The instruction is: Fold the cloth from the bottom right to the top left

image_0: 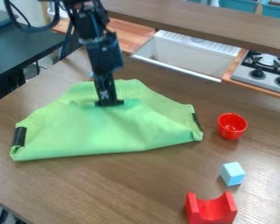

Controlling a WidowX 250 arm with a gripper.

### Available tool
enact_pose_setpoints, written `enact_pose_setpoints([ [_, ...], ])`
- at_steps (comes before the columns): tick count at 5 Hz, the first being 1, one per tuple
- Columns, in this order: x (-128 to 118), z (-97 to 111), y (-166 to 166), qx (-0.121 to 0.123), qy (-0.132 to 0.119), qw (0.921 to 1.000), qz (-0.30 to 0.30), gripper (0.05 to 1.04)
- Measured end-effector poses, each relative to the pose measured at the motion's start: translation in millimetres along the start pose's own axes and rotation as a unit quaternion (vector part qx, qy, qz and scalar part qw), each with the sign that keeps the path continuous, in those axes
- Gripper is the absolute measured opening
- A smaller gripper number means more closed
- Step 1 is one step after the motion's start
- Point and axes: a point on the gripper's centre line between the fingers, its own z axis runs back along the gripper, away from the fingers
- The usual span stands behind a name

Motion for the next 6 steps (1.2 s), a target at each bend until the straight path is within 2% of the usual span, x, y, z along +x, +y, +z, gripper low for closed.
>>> enact_pose_setpoints([
  [2, 5.3, 26.4, 60.5, -0.009, -0.005, 0.9995, 0.028, 0.056],
  [4, 9.7, 36.1, 112.1, -0.020, -0.005, 0.9988, 0.045, 0.077],
  [5, 5.0, 31.1, 126.6, -0.029, -0.010, 0.9985, 0.046, 0.222],
  [6, -5.1, 14.5, 132.2, -0.025, -0.010, 0.9978, 0.061, 0.481],
])
